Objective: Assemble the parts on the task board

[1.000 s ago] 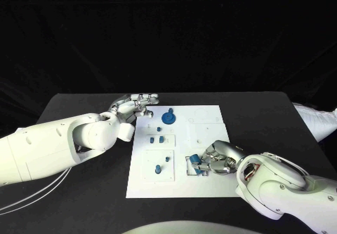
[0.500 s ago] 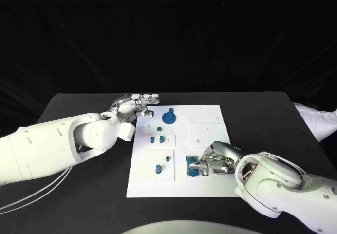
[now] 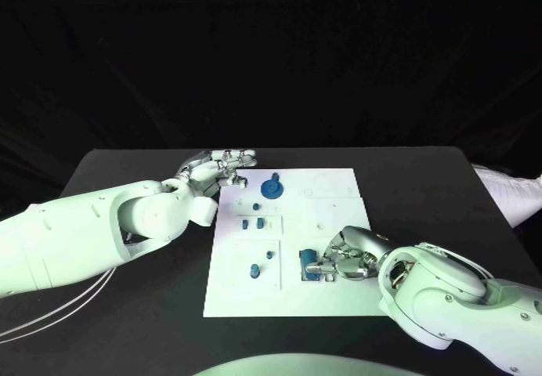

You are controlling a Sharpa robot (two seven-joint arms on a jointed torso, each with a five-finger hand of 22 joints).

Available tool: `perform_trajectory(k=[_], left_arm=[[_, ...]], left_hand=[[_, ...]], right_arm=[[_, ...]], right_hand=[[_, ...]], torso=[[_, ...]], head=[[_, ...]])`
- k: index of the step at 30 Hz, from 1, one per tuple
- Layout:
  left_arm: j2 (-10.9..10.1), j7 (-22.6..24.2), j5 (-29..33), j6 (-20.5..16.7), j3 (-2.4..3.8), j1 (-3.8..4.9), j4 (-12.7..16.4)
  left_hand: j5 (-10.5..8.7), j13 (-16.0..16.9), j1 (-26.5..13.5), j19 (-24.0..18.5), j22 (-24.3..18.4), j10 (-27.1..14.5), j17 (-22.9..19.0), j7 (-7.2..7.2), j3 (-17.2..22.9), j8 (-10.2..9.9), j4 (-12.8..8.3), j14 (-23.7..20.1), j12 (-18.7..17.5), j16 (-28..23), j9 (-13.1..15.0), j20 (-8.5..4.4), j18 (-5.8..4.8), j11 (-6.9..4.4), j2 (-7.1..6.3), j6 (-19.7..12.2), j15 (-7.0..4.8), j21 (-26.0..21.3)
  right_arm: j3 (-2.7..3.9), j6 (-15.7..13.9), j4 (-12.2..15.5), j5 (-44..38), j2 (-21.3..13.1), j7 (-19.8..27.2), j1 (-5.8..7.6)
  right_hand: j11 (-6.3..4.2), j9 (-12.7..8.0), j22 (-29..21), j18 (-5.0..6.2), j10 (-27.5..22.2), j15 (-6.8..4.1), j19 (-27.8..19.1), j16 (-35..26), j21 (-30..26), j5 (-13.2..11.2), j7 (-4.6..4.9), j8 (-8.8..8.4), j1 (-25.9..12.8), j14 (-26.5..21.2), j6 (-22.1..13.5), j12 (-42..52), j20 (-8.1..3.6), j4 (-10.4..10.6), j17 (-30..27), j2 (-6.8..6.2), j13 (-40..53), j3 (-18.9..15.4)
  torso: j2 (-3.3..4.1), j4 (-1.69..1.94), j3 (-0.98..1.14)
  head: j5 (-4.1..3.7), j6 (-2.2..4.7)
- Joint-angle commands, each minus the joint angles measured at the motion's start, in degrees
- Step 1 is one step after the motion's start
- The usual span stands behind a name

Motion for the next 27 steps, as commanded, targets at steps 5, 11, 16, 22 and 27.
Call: perform_trajectory(k=[5,11,16,22,27], left_arm=[[0.05,0.18,0.1,1.18,0.04,0.01,0.16],[-0.01,0.15,0.1,1.14,0.04,0.01,0.16],[-0.02,0.14,0.1,1.16,0.04,0.01,0.18],[-0.04,0.14,0.1,1.12,0.04,0.01,0.17],[-0.04,0.13,0.1,1.15,0.04,0.01,0.18]], left_hand=[[0.25,-0.02,-0.16,-0.04,-0.06,-0.36,-0.06,-0.05,-0.07,0.21,-0.21,-0.43,0.21,-0.21,-0.08,-0.18,0.66,-0.12,0.57,-0.24,-0.11,-0.32],[0.25,-0.02,-0.16,-0.04,-0.06,-0.36,-0.06,-0.05,-0.07,0.21,-0.21,-0.43,0.21,-0.21,-0.08,-0.18,0.66,-0.12,0.57,-0.24,-0.11,-0.32],[0.25,-0.02,-0.16,-0.04,-0.06,-0.36,-0.06,-0.05,-0.07,0.21,-0.21,-0.43,0.21,-0.21,-0.08,-0.18,0.66,-0.12,0.57,-0.24,-0.11,-0.32],[0.25,-0.02,-0.16,-0.04,-0.06,-0.36,-0.06,-0.05,-0.07,0.21,-0.21,-0.43,0.21,-0.21,-0.08,-0.18,0.66,-0.12,0.57,-0.24,-0.11,-0.32],[0.25,-0.02,-0.16,-0.04,-0.06,-0.36,-0.06,-0.05,-0.07,0.21,-0.21,-0.43,0.21,-0.21,-0.08,-0.18,0.66,-0.12,0.57,-0.24,-0.11,-0.32]], right_arm=[[-0.01,2.14,-0.2,-3.63,0.5,-0.24,-0.03],[-0.05,2.45,-0.66,-5.06,1.06,-0.52,-0.05],[-0.07,1.77,-0.81,-5.05,1.36,-0.23,-0.05],[-0.08,1.17,-0.7,-3.56,1.54,0.77,-0.06],[-0.08,0.41,-0.57,-2.54,1.66,1.41,-0.06]], right_hand=[[-0.72,0.84,7.4,-0.69,1.33,-0.75,0.08,0.04,0.14,1.75,-0.77,0.95,8.29,2.69,0.58,2.42,-0.44,-4.0,0.49,1.06,2.0,2.33],[-0.97,1.26,7.59,-0.74,2.03,-0.95,0.21,0.34,0.24,0.55,-1.03,1.41,11.17,2.79,0.92,3.88,-0.65,-5.69,1.13,1.48,3.28,3.23],[-1.01,1.43,7.79,-0.8,2.42,-0.99,0.37,0.58,0.37,0.28,-1.08,1.62,11.02,2.87,1.14,4.59,-0.71,-5.55,1.61,1.83,3.86,3.23],[-1.26,1.73,8.24,-0.92,3.39,-1.14,0.71,1.16,0.67,0.24,-1.42,2.08,10.69,3.08,1.77,6.47,-0.81,-5.21,2.77,2.43,5.33,3.23],[-1.45,1.93,8.34,-0.94,4.01,-1.31,0.79,1.45,0.74,0.1,-1.63,2.36,10.16,3.17,2.17,7.53,-0.96,-4.8,3.32,2.69,6.21,3.01]], torso=[[0.02,0.01,-0.01],[0.02,0.01,0.02],[-0.01,-0.04,-0.01],[-0.02,-0.01,0.03],[-0.02,-0.01,0.0]], head=[[-0.09,-0.12],[0.03,-0.29],[0.06,-0.32],[0.06,-0.45],[0.06,-0.44]])
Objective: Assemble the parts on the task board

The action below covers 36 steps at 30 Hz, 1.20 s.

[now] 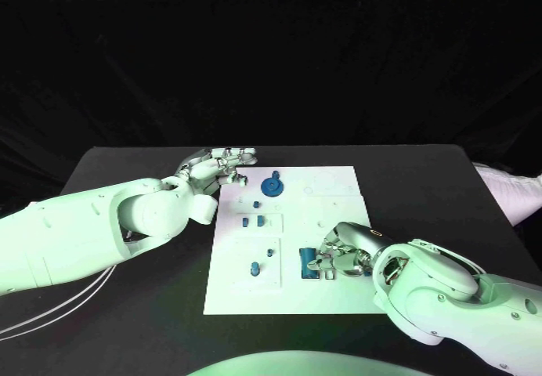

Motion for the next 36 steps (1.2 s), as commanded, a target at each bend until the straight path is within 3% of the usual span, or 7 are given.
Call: perform_trajectory(k=[1,11,15,18,22,28,36], left_arm=[[0.04,0.22,0.1,1.07,0.04,0.02,0.16],[-0.07,0.22,0.09,1.02,0.03,0.02,0.17],[-0.12,0.22,0.09,1.0,0.03,0.02,0.17],[-0.15,0.23,0.09,0.99,0.03,0.02,0.16],[-0.12,0.23,0.09,0.96,0.03,0.02,0.18],[-0.07,0.21,0.08,1.01,0.03,0.02,0.27],[0.06,0.2,0.08,1.14,0.02,0.01,0.19]], left_hand=[[0.25,-0.02,-0.16,-0.04,-0.07,-0.36,-0.07,-0.05,-0.07,0.21,-0.21,-0.43,0.21,-0.21,-0.08,-0.18,0.66,-0.12,0.57,-0.24,-0.11,-0.32],[0.26,-0.05,-0.14,-0.02,-0.11,-0.52,-0.3,-0.01,-0.15,0.25,-0.35,-0.52,0.37,-0.27,-0.1,-0.18,0.66,-0.09,0.67,-0.33,-0.1,-0.41],[0.26,-0.05,-0.14,-0.02,-0.11,-0.52,-0.3,-0.01,-0.15,0.25,-0.35,-0.52,0.37,-0.27,-0.1,-0.18,0.66,-0.09,0.67,-0.33,-0.1,-0.41],[0.26,-0.05,-0.14,-0.02,-0.11,-0.52,-0.3,-0.01,-0.15,0.25,-0.35,-0.52,0.37,-0.27,-0.1,-0.18,0.66,-0.09,0.67,-0.33,-0.1,-0.41],[0.26,-0.05,-0.14,-0.02,-0.11,-0.52,-0.3,-0.01,-0.15,0.25,-0.35,-0.52,0.37,-0.27,-0.1,-0.18,0.66,-0.09,0.67,-0.33,-0.1,-0.41],[0.26,-0.05,-0.14,-0.02,-0.11,-0.52,-0.3,-0.01,-0.15,0.25,-0.35,-0.52,0.37,-0.27,-0.1,-0.18,0.66,-0.09,0.67,-0.33,-0.1,-0.41],[0.26,-0.05,-0.14,-0.02,-0.11,-0.52,-0.3,-0.01,-0.15,0.25,-0.35,-0.52,0.37,-0.27,-0.1,-0.18,0.66,-0.09,0.67,-0.33,-0.1,-0.41]], right_arm=[[-0.02,0.03,0.09,0.66,0.03,0.65,-0.07],[0.02,-2.54,0.98,0.25,-2.27,1.44,-0.07],[0.28,-4.89,2.35,1.66,-5.23,2.48,0.28],[0.41,-5.34,3.18,2.33,-8.17,2.84,1.39],[0.47,-4.78,3.63,1.49,-12.03,2.69,2.41],[0.32,-3.07,3.0,-1.35,-15.32,1.97,2.78],[0.0,-0.72,2.11,-4.12,-16.13,0.65,2.33]], right_hand=[[-0.61,0.09,8.36,-1.11,1.12,-0.46,0.76,0.23,0.24,-0.26,0.06,0.15,-0.79,3.19,0.46,0.25,-0.5,0.55,0.06,-0.14,0.3,-0.08],[-0.51,0.01,8.04,-1.02,0.49,-0.44,0.5,-0.03,0.02,0.2,0.24,-0.21,-0.95,3.07,-0.23,-1.48,-0.56,0.67,-0.47,-0.44,-0.85,-0.39],[0.34,-0.77,7.82,-0.98,-0.36,0.14,0.3,-0.19,-0.16,1.88,1.41,-2.26,-0.78,2.98,-3.22,-3.14,-0.29,0.87,-0.73,-0.47,-1.81,-0.55],[0.83,-1.28,7.83,-0.99,-0.58,0.58,0.3,-0.16,-0.16,2.83,1.98,-3.4,-0.47,2.97,-4.19,-3.54,0.1,0.92,-0.66,-0.35,-1.94,-0.54],[1.12,-1.89,8.02,-1.02,-0.69,0.88,0.43,-0.07,-0.05,4.37,2.31,-4.36,-0.15,3.0,-4.44,-3.74,0.46,1.06,-0.45,-0.06,-1.94,-0.44],[1.12,-2.24,8.18,-1.05,-0.7,0.94,0.54,-0.03,0.05,5.61,2.25,-4.72,-0.07,2.99,-3.78,-3.92,0.62,1.35,-0.35,0.17,-1.96,-0.41],[0.93,-2.53,8.27,-1.06,-0.52,0.82,0.59,-0.02,0.09,6.14,1.96,-4.92,-0.94,2.98,-2.32,-3.9,0.62,2.47,-0.3,0.15,-1.81,-0.88]], torso=[[-0.03,0.0,-0.01],[-0.02,-0.04,0.03],[-0.13,-0.16,0.03],[-0.12,-0.18,0.01],[-0.11,-0.22,-0.04],[-0.11,-0.6,0.1],[-0.06,-0.28,0.07]], head=[[-0.02,-0.01],[0.03,0.05],[-0.2,0.12],[-0.62,0.32],[-1.14,0.53],[-1.54,0.68],[-2.31,0.73]])
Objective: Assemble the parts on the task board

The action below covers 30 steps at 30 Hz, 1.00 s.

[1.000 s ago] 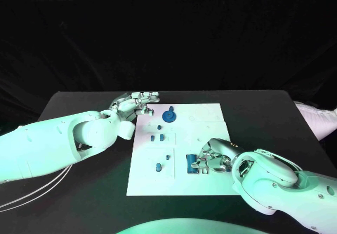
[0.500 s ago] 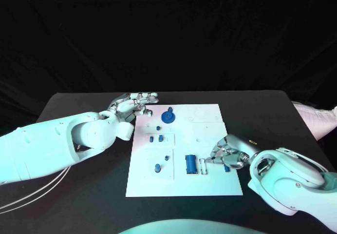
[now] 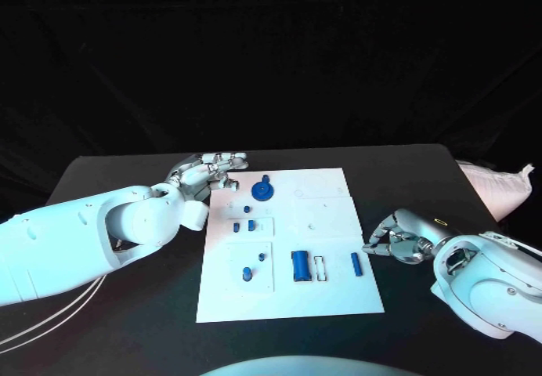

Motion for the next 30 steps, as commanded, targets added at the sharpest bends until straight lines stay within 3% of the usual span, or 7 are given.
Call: perform_trajectory(k=[1,10,22,26,30], left_arm=[[0.13,0.27,0.08,1.11,0.03,0.0,0.06],[0.14,0.23,0.08,1.14,0.02,-0.05,-0.04],[0.15,0.2,0.08,1.15,0.02,-0.06,-0.11],[0.15,0.19,0.08,1.19,0.02,-0.07,-0.12],[0.15,0.16,0.08,1.23,0.02,-0.08,-0.14]], left_hand=[[0.26,-0.05,0.09,-0.01,-0.06,-0.3,-0.06,-0.01,0.01,0.25,-0.19,-0.31,0.37,-0.27,-0.09,-0.18,0.67,0.1,0.44,-0.32,0.11,-0.2],[0.26,-0.05,0.09,-0.01,-0.06,-0.3,-0.06,-0.01,0.01,0.25,-0.19,-0.31,0.37,-0.27,-0.09,-0.18,0.67,0.1,0.44,-0.32,0.11,-0.2],[0.26,-0.05,0.09,-0.01,-0.06,-0.3,-0.06,-0.01,0.01,0.25,-0.19,-0.31,0.37,-0.27,-0.09,-0.18,0.67,0.1,0.44,-0.32,0.11,-0.2],[0.26,-0.05,0.09,-0.01,-0.06,-0.3,-0.06,-0.01,0.01,0.25,-0.19,-0.31,0.37,-0.27,-0.09,-0.18,0.67,0.1,0.44,-0.32,0.11,-0.2],[0.26,-0.05,0.09,-0.01,-0.06,-0.3,-0.06,-0.01,0.01,0.25,-0.19,-0.31,0.37,-0.27,-0.09,-0.18,0.67,0.1,0.44,-0.32,0.11,-0.2]], right_arm=[[-0.09,2.88,-0.28,-3.46,0.19,-1.0,-0.4],[-0.23,4.49,-0.9,-4.23,2.0,-1.16,-1.92],[-0.25,6.72,-1.73,-6.15,3.74,-1.46,-2.59],[-0.25,7.63,-2.31,-8.13,4.45,-2.09,-2.78],[-0.26,9.08,-3.0,-10.83,5.47,-3.01,-2.96]], right_hand=[[0.15,-0.11,8.22,-1.07,0.22,0.34,0.41,-0.02,0.08,0.26,-0.13,-0.27,-0.47,3.17,0.65,-0.28,0.34,0.53,0.01,-0.09,0.02,-0.02],[0.01,-0.14,8.17,-1.05,0.29,0.23,0.36,-0.04,0.03,0.0,-0.33,-0.39,-1.14,3.16,1.5,-0.33,0.25,1.36,0.02,-0.8,0.11,-0.71],[-0.1,-0.03,8.25,-1.07,0.39,0.15,0.41,-0.01,0.07,-0.09,-0.48,-0.31,-1.25,3.17,2.0,-0.2,0.19,1.64,0.11,-1.02,0.26,-0.9],[-0.25,0.04,8.26,-1.07,0.37,0.03,0.41,-0.01,0.07,-0.29,-0.61,-0.44,-0.21,3.17,2.16,-0.25,0.1,1.27,0.15,-1.06,0.31,-0.63],[-0.41,0.14,8.33,-1.09,0.3,-0.15,0.45,0.03,0.1,-2.3,-0.73,-0.73,2.47,3.19,2.42,-0.49,-0.09,0.05,0.31,-0.77,0.31,0.39]], torso=[[0.04,0.14,0.03],[0.09,0.15,-0.04],[0.01,0.13,-0.09],[0.04,0.21,-0.06],[0.03,0.24,-0.07]], head=[[-0.19,0.01],[-0.03,-0.11],[0.07,-0.29],[0.14,-0.33],[0.19,-0.39]])
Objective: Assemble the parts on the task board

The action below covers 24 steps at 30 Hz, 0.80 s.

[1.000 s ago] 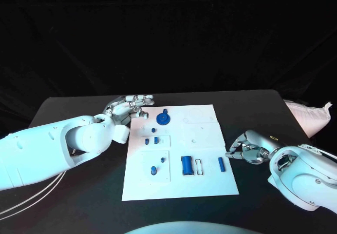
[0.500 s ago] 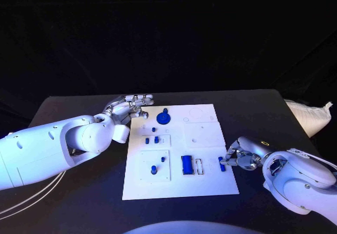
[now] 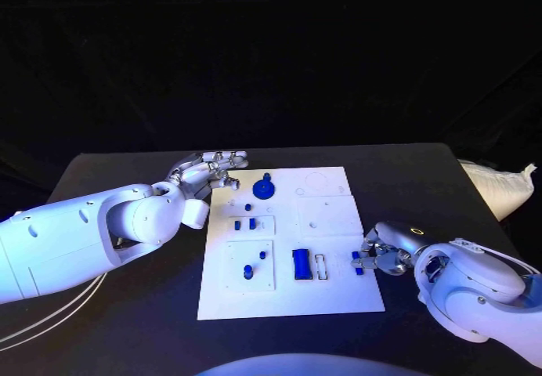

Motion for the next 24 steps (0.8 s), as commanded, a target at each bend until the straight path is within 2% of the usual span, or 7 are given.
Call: perform_trajectory(k=[1,5,14,19,24], left_arm=[[0.09,0.22,0.08,1.14,0.03,-0.01,0.06],[0.1,0.2,0.08,1.16,0.03,-0.02,0.04],[0.05,0.09,0.04,1.17,0.02,-0.04,0.38],[0.03,0.07,0.0,1.16,0.01,-0.05,0.35],[-0.01,0.07,-0.04,1.13,0.01,-0.06,0.31]], left_hand=[[0.26,-0.05,0.09,-0.02,-0.06,-0.3,-0.07,-0.01,0.01,0.25,-0.19,-0.41,0.37,-0.27,-0.1,-0.18,0.67,0.1,0.44,-0.32,0.02,-0.2],[0.26,-0.05,0.09,-0.02,-0.06,-0.3,-0.07,-0.01,0.01,0.25,-0.19,-0.41,0.37,-0.27,-0.1,-0.18,0.67,0.1,0.44,-0.32,0.02,-0.2],[0.26,-0.05,0.09,-0.02,-0.06,-0.3,-0.07,-0.01,0.01,0.25,-0.19,-0.41,0.37,-0.27,-0.1,-0.18,0.67,0.1,0.44,-0.32,0.02,-0.2],[0.24,-0.07,0.02,-0.01,-0.1,-0.42,-0.2,0.01,-0.1,0.29,-0.25,-0.47,0.51,-0.28,-0.1,-0.17,0.66,0.13,0.5,-0.37,0.04,-0.27],[0.24,-0.07,0.02,-0.01,-0.1,-0.42,-0.2,0.01,-0.1,0.29,-0.25,-0.47,0.51,-0.28,-0.1,-0.17,0.66,0.13,0.5,-0.37,0.04,-0.27]], right_arm=[[-0.09,3.57,-0.47,-4.87,0.68,-1.66,-0.29],[-0.13,5.5,-0.95,-6.87,1.54,-2.31,-0.56],[-0.18,10.9,-1.38,-10.09,2.78,-3.55,-1.34],[-0.2,11.95,-1.25,-10.81,3.15,-3.86,-1.49],[-0.21,11.56,-1.2,-11.0,3.39,-4.09,-1.55]], right_hand=[[-0.22,0.07,8.33,-1.09,0.05,-0.2,0.44,0.05,0.08,-1.98,-0.05,-0.33,2.05,3.19,0.4,-0.29,-0.14,-0.73,0.12,0.42,0.04,0.91],[-0.33,0.13,8.39,-1.11,-0.01,-0.29,0.46,0.11,0.09,-5.65,-0.15,-0.67,4.42,3.21,0.65,-0.56,-0.26,-1.89,0.33,0.84,0.02,2.6],[-0.46,0.17,8.46,-1.12,-0.06,-0.37,0.48,0.46,0.09,-7.68,-0.27,-1.15,7.25,3.32,1.31,-0.88,-0.37,-3.69,1.19,0.59,0.05,5.33],[-0.49,0.16,8.48,-1.13,-0.15,-0.4,0.48,0.48,0.09,-7.64,-0.29,-1.34,7.78,3.32,1.52,-1.17,-0.39,-4.09,1.27,0.5,-0.07,6.23],[-0.47,0.07,8.47,-1.12,-0.29,-0.38,0.45,0.42,0.05,-4.71,-0.25,-1.8,7.76,3.29,1.74,-1.65,-0.41,-4.26,1.24,-0.04,-0.25,7.63]], torso=[[0.0,0.09,0.0],[0.0,0.02,0.0],[0.0,0.02,-0.02],[-0.01,0.02,-0.02],[-0.03,0.01,-0.04]], head=[[0.06,-0.05],[0.19,-0.13],[0.22,-0.31],[0.23,-0.37],[0.26,-0.3]])
